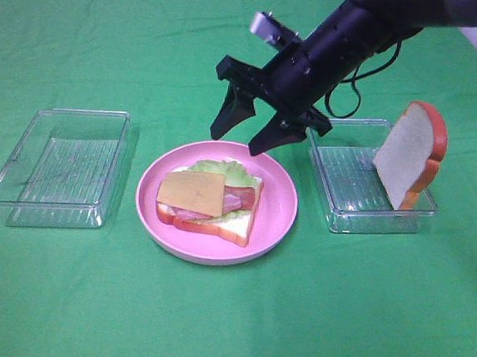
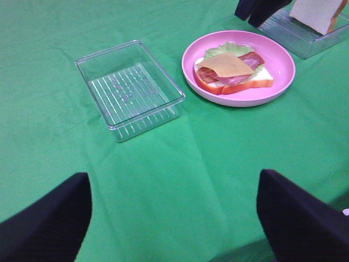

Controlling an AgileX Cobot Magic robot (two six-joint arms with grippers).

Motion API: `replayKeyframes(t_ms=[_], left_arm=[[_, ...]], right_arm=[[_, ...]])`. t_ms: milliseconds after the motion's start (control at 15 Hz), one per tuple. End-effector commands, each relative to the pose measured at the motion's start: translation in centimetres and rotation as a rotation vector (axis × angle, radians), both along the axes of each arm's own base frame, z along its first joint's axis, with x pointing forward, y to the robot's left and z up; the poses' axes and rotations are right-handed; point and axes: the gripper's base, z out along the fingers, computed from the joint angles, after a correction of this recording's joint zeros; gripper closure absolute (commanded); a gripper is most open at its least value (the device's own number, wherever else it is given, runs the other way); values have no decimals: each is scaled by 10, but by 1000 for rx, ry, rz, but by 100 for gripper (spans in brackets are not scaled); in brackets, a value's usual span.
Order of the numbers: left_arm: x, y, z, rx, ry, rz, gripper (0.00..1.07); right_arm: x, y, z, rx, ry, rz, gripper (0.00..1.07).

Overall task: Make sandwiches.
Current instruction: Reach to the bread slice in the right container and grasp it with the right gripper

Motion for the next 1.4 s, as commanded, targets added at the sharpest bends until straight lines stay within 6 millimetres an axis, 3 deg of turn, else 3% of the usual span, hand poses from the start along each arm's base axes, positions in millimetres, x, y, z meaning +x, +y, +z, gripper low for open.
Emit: replayKeyframes(t_ms=[67,200,267,400,467,600,733,800,867,1067,1333,1400], left_arm=[[-2,1,0,-19,-21,2,27],[-2,1,0,-19,-21,2,27],[-2,1,0,-19,-21,2,27],[-2,1,0,-19,-21,2,27],[-2,1,0,-19,-21,2,27],[-2,1,0,-19,-21,2,27],[-2,1,0,-19,-21,2,27],[-2,1,0,-19,-21,2,27],[-2,1,0,-19,-21,2,27],[-2,1,0,-19,-21,2,27],[-2,1,0,-19,-21,2,27],[-2,1,0,-19,-21,2,27]], right_arm=[[-6,-13,39,-88,-103,-37,46],[-12,-34,70,-241,-214,-76,46],[-12,-34,70,-241,-214,-76,46],[-17,-58,95,-441,-317,-119,44],[-18,-64,98,-496,-323,-121,42],[-17,-78,98,-547,-301,-151,33],[-15,-84,98,-545,-287,-170,33],[-8,-114,97,-544,-233,-251,33],[-8,-114,97,-544,-233,-251,33],[-2,-153,97,-558,-182,-340,33],[5,-160,83,-549,-160,-298,33],[9,-158,72,-544,-133,-283,33]])
